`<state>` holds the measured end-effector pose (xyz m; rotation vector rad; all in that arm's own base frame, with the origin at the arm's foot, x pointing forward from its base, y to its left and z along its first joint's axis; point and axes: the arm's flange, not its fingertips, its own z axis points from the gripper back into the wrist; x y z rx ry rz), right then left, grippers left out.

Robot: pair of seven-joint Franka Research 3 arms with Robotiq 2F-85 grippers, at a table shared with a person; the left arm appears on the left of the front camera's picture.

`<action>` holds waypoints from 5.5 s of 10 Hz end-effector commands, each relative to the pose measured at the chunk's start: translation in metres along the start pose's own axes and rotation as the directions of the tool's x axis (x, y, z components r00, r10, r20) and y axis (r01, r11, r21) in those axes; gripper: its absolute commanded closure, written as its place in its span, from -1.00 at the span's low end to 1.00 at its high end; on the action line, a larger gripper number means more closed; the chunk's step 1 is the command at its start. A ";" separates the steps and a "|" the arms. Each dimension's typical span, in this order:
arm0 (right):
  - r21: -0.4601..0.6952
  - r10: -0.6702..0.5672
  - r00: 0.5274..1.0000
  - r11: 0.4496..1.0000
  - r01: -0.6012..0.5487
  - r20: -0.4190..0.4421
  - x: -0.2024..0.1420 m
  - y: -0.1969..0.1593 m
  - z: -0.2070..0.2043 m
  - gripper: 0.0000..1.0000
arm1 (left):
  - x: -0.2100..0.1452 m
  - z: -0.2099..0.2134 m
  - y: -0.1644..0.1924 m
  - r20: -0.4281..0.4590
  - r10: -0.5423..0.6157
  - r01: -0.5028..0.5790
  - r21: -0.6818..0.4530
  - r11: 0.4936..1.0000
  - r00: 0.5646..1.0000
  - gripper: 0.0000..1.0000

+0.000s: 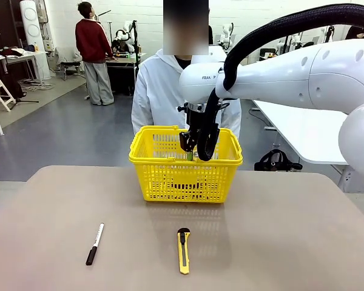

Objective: Place the items the person wants into the basket.
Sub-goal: Pick up the item the person points to and place it in the Market Basket.

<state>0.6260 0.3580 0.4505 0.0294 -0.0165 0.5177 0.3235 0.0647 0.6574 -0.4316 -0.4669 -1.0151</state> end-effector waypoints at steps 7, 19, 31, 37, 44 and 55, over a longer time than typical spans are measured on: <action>-0.024 0.079 0.997 0.997 -0.079 0.002 -0.014 -0.003 0.006 -1.00 | -0.002 0.002 0.001 0.015 -0.021 0.021 -0.011 1.000 1.000 -1.00; 0.004 -0.133 0.928 0.990 0.141 0.349 -0.401 -0.098 0.099 -1.00 | -0.002 0.002 0.001 0.015 -0.021 0.021 -0.011 1.000 1.000 -1.00; 0.036 0.038 0.904 0.998 -0.059 0.425 -0.473 -0.141 0.196 -1.00 | -0.002 0.002 0.001 0.015 -0.021 0.021 -0.011 1.000 1.000 -1.00; 0.168 0.091 0.792 0.957 -0.238 0.604 -0.535 -0.212 0.220 -1.00 | -0.002 0.002 0.001 0.015 -0.021 0.021 -0.011 1.000 1.000 -1.00; 0.156 0.091 0.798 0.961 -0.227 0.596 -0.541 -0.216 0.224 -1.00 | -0.002 0.002 0.001 0.015 -0.021 0.021 -0.011 1.000 1.000 -1.00; 0.156 0.091 0.798 0.961 -0.227 0.596 -0.541 -0.216 0.224 -1.00 | -0.002 0.002 0.001 0.015 -0.021 0.021 -0.011 1.000 1.000 -1.00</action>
